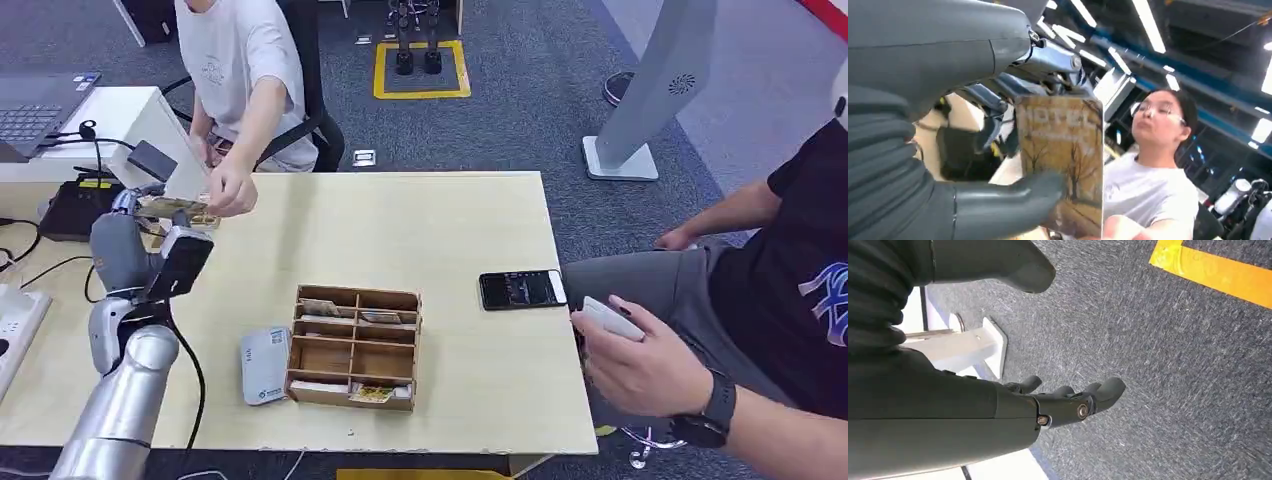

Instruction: Pass the card to the sensor for recognition and then transmit it.

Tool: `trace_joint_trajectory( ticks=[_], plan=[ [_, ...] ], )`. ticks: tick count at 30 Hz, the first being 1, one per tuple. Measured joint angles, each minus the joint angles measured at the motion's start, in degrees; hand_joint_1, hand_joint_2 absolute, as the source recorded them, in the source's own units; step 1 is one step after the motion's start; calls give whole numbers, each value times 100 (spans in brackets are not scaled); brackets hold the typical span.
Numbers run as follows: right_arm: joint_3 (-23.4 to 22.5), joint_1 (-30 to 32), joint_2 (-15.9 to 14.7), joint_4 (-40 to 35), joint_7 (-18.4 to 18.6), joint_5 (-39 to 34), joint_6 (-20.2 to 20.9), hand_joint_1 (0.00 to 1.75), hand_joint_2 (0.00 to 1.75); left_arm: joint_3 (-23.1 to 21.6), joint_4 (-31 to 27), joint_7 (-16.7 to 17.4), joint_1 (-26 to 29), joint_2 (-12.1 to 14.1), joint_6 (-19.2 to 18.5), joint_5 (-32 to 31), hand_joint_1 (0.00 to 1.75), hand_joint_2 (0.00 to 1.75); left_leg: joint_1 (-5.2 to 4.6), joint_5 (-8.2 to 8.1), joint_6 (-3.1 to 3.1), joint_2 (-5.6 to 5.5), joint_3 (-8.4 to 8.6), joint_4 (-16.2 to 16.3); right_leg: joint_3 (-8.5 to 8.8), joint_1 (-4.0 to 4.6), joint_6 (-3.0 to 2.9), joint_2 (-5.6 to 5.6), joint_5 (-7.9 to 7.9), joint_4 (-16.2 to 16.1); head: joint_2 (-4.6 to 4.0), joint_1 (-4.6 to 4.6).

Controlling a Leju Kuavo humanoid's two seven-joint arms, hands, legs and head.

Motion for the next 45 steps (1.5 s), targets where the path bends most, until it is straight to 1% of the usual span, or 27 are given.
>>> trace_joint_trajectory(
  ticks=[3,5,7,9,10,12,15,17,18,19,21,24,27,32,34,36,40,45],
  plan=[
    [0,-1,0,4,53,-26,2,0,175,0,-35,31,5,0,-138,147,0,175,0,0,0,0,-2,0,0,0,0,0,0,0,2,0],
    [0,4,0,4,72,-72,4,0,175,0,-123,39,39,7,-456,289,0,175,0,0,0,0,-2,0,0,0,0,0,0,0,2,0],
    [-2,16,0,4,87,-122,11,0,175,-29,-335,59,193,44,-878,370,0,175,0,-1,0,5,-3,0,0,0,0,4,0,0,2,0],
    [-7,39,0,4,116,-175,24,0,175,-136,-685,61,453,131,-1321,455,0,175,0,-3,-2,7,-2,0,-2,0,0,7,-1,0,2,-2],
    [-11,57,0,4,125,-186,26,0,175,-195,-860,63,600,175,-1476,488,0,175,0,-3,-2,6,-3,-1,-3,0,0,8,-1,0,0,0],
    [-28,77,0,4,131,-240,30,0,175,-346,-1297,-2,935,325,-1894,525,0,175,1,-7,-4,7,-5,-1,-6,0,0,9,-3,0,0,0],
    [-66,112,0,2,131,-288,30,0,175,-654,-1968,-35,1427,535,-2223,451,0,175,0,-7,-3,8,-9,-1,-8,0,1,8,-5,0,0,2],
    [-85,116,0,2,118,-299,26,0,175,-869,-2339,-79,1659,651,-2372,247,0,175,0,-8,-2,8,-9,-1,-9,0,1,8,-5,-1,0,2],
    [-109,115,0,2,92,-310,22,0,175,-1024,-2543,-101,1752,727,-2409,22,0,175,0,-8,-2,8,-9,-1,-8,0,1,8,-5,-1,0,2],
    [-120,114,0,2,68,-313,19,0,175,-1087,-2602,-101,1798,754,-2409,-112,0,175,0,-8,-2,7,-9,-1,-8,0,1,7,-5,-1,0,0],
    [-153,109,0,2,-22,-343,0,0,175,-1494,-2885,-94,1851,883,-2411,-564,0,175,0,-7,-2,3,-10,0,-6,0,2,0,-4,-1,0,0],
    [-184,88,0,0,-103,-365,-24,0,175,-1922,-3084,37,1817,1058,-2418,-802,0,175,0,-5,-3,4,-7,0,-6,0,1,1,0,-1,0,2],
    [-232,87,0,0,-103,-413,-44,0,175,-2254,-3235,107,1766,1204,-2418,-856,0,175,0,-3,-2,3,-6,0,-4,0,1,1,0,-1,2,0],
    [-321,92,2,0,77,-446,13,0,175,-2632,-3364,155,1788,1377,-2448,-1068,0,175,1,-4,-3,3,-8,0,-5,0,1,1,-1,0,0,0],
    [-358,97,9,0,140,-463,30,0,175,-2774,-3456,81,1875,1414,-2486,-955,0,175,1,-6,-3,4,-8,0,-6,0,1,2,-2,-1,0,0],
    [-398,100,13,-2,184,-463,44,0,175,-2925,-3532,-5,1945,1460,-2617,-804,0,175,0,-6,-3,3,-9,0,-6,0,2,2,-3,-1,0,0],
    [-463,99,13,-22,190,-463,44,0,175,-3202,-3641,-109,2014,1523,-2737,-596,0,175,0,-7,-2,2,-11,0,-6,-1,2,1,-3,-1,0,0],
    [-525,97,15,-37,129,-487,33,0,175,-3412,-3714,-107,2148,1586,-2700,-762,0,175,-1,-7,-2,3,-10,0,-5,-1,2,2,-3,-1,0,0]
  ],
)
